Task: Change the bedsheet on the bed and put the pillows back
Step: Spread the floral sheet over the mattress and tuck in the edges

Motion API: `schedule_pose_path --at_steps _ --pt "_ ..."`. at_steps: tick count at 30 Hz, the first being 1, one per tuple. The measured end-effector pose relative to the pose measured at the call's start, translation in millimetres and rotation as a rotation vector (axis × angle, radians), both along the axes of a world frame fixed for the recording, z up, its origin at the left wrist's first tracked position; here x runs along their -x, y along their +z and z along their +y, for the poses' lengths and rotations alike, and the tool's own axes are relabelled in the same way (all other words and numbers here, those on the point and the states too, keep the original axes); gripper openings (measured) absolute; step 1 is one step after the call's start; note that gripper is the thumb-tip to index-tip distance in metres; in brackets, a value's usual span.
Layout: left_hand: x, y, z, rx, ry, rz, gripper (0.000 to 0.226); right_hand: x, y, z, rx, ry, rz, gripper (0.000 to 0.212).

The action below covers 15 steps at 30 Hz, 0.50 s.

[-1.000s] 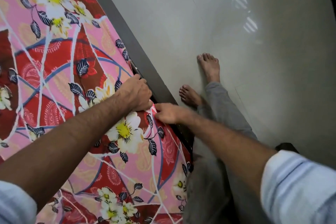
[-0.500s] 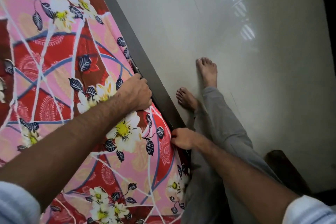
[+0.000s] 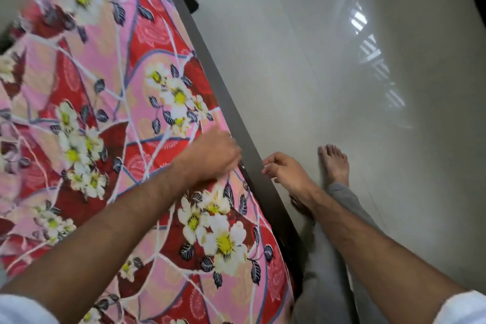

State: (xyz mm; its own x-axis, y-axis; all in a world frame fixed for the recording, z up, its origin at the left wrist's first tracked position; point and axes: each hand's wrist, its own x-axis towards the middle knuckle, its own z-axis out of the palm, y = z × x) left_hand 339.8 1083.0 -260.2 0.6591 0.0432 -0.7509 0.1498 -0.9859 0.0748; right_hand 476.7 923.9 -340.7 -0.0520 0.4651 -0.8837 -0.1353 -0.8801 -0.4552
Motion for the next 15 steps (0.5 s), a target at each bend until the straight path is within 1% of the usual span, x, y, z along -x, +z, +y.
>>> schedule_pose_path --at_steps 2,3,5,7,10,11,13,14,15 --pt "2 12 60 -0.225 -0.004 0.062 0.032 3 11 28 -0.057 0.016 0.016 0.017" --pt "6 18 89 -0.31 0.005 0.102 0.032 5 17 46 -0.102 0.035 0.012 0.016" --pt "14 24 138 -0.39 0.031 0.158 0.036 11 28 81 -0.168 0.076 0.018 0.015" --pt "16 24 171 -0.407 0.019 0.182 0.041 18 34 114 -0.178 0.098 0.048 0.02" --pt "14 19 209 -0.38 0.017 0.205 0.045 31 33 165 -0.165 0.108 0.106 0.034" --pt "13 17 218 -0.368 0.024 0.209 0.047 34 35 181 -0.16 0.12 0.126 0.034" --pt "12 8 234 -0.337 0.0 0.183 0.05 46 39 211 -0.195 0.119 0.139 0.023" --pt "11 2 244 -0.329 -0.024 0.165 0.051 53 37 225 -0.231 0.101 0.111 0.02" --pt "9 -6 253 -0.317 -0.039 0.164 0.053 60 36 240 -0.26 0.072 0.078 0.022"
